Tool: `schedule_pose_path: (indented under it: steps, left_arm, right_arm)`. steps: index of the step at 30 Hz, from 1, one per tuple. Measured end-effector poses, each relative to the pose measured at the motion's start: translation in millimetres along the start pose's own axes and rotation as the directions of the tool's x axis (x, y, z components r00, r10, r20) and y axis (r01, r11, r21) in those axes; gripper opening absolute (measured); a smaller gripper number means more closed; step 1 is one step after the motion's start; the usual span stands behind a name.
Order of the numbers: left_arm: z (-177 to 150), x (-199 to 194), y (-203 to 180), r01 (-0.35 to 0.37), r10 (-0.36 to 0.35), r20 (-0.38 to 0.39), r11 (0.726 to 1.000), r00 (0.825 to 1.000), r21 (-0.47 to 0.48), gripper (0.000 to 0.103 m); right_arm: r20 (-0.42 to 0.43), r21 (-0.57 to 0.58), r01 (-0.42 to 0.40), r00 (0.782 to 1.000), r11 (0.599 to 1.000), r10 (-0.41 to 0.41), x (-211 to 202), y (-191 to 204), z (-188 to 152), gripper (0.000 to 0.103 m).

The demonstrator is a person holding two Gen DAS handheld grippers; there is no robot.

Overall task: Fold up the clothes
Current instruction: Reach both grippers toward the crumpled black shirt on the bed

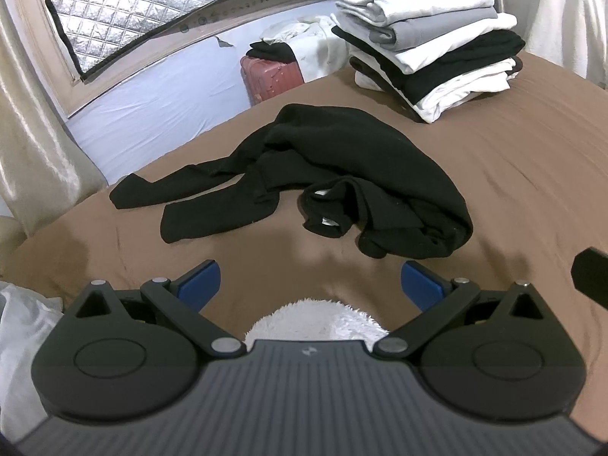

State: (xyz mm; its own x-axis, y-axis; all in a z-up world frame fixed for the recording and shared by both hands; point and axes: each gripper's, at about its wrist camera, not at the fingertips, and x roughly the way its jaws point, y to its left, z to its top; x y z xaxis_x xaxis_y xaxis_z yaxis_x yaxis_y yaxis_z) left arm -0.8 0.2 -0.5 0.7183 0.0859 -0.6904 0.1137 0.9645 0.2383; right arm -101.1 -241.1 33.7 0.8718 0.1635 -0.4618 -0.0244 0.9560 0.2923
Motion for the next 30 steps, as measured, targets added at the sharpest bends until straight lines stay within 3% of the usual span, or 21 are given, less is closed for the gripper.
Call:
schedule_pose_path:
  steps: [20,23,25,30]
  left_arm:
    - [-3,16,-5,-0.011,0.012,-0.022,1.000,1.000,0.012,0.103]
    - [2,24,7,-0.033,0.033,-0.010,0.999,0.999,-0.028,0.103]
    - [7,29,28,-0.070,0.074,0.030,0.992,0.997,-0.105,0.103]
    - [24,57,84,-0.098,0.104,0.014,0.967,0.994,-0.235,0.103]
  right_arm:
    - [-0.006,-0.013,0.083,0.997,0.996,-0.083,6,-11,-4,0.102]
    - [-0.016,-0.005,0.078,0.997,0.997,-0.078,11,-15,-6,0.102]
    - [-0.028,0.000,0.072,0.997,0.997,-0.072,15,-19,-8,0.102]
    - [-0.106,0.053,0.041,0.994,0.998,-0.036,39,-37,-19,0.102]
